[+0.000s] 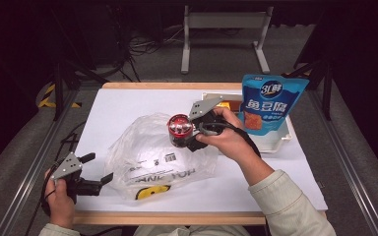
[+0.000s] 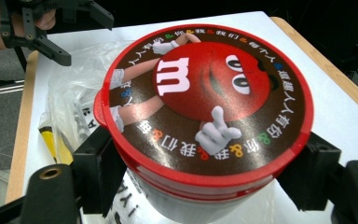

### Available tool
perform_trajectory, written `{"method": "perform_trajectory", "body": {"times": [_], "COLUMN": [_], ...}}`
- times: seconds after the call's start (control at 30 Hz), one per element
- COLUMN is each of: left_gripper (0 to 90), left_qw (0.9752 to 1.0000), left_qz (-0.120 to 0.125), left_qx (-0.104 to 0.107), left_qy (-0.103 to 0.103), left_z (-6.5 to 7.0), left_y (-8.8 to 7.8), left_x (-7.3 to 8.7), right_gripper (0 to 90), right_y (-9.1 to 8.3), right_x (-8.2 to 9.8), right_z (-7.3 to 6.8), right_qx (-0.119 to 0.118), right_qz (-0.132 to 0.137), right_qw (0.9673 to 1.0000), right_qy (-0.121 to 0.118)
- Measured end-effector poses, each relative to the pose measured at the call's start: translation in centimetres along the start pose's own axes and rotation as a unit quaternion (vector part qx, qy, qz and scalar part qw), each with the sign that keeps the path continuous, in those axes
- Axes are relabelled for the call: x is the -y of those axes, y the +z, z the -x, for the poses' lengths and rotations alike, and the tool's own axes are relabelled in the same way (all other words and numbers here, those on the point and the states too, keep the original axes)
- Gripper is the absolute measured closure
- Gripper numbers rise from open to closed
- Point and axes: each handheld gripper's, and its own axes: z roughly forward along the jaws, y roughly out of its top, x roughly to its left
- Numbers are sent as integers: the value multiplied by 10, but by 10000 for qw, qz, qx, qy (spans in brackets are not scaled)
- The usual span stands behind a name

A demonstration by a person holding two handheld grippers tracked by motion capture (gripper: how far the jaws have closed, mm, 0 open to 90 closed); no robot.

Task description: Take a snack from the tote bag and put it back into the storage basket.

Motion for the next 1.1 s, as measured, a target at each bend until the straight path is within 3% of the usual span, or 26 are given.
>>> {"method": "perform_trajectory", "body": {"times": [0.6,1.1], "left_gripper": [11,11], "left_qw": [10000,10000], "left_qz": [-13,-24], "left_qx": [-2,-2], "left_qy": [4,-2], "left_z": [0,0], "left_y": [0,0], "left_x": [0,0], "right_gripper": [258,258], "right_y": [-31,-57], "right_x": [18,39], "right_z": [24,46], "right_qx": [364,705], "right_qz": [-84,-180], "right_qw": [9990,9962], "right_qy": [254,486]}}
